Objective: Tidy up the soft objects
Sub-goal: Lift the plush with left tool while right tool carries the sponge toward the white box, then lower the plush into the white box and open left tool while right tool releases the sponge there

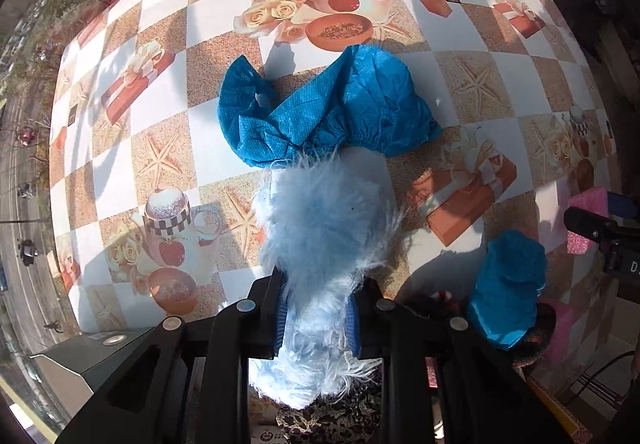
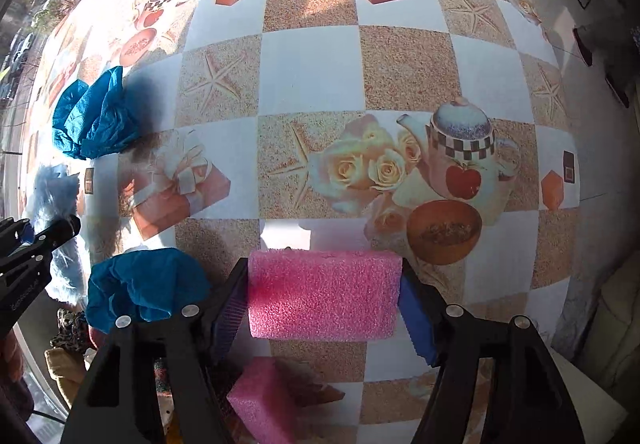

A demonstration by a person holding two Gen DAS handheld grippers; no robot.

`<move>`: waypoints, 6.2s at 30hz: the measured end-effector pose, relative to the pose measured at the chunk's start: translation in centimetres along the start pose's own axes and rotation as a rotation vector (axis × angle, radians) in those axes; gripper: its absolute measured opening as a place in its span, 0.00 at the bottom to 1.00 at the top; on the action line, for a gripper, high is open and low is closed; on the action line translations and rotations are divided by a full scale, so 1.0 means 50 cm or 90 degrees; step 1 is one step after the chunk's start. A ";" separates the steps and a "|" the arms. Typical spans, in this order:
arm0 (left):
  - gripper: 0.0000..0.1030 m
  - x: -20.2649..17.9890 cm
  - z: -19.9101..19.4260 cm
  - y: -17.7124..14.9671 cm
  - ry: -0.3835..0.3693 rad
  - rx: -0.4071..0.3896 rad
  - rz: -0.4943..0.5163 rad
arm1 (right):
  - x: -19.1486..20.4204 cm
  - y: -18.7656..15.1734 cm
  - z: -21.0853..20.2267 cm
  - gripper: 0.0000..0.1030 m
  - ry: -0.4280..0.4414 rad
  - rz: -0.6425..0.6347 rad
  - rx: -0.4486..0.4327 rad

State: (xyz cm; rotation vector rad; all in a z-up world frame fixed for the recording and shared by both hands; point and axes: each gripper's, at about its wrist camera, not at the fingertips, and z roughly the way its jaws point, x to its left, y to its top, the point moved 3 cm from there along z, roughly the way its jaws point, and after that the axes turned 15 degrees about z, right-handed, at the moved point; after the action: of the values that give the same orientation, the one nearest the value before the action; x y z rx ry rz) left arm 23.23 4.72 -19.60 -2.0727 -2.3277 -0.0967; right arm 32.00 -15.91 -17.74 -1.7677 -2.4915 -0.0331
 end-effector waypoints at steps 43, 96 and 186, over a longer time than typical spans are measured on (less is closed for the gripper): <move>0.25 -0.496 -0.408 -0.227 -0.054 -0.169 0.201 | -0.254 -0.299 -0.254 0.69 0.146 0.092 -0.040; 0.25 0.058 -0.415 -0.643 0.081 -0.223 -0.160 | 0.404 -0.554 -0.283 0.69 0.150 -0.377 -0.056; 1.00 0.225 -0.292 -0.700 -0.098 -0.197 -0.322 | 0.495 -0.478 -0.301 0.99 0.195 -0.177 0.036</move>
State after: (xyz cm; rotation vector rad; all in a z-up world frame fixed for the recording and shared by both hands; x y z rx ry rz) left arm -13.17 10.95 -5.43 -1.5788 -3.0515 -0.3350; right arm 2.19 -1.56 0.10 -1.2714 -2.4595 -0.2296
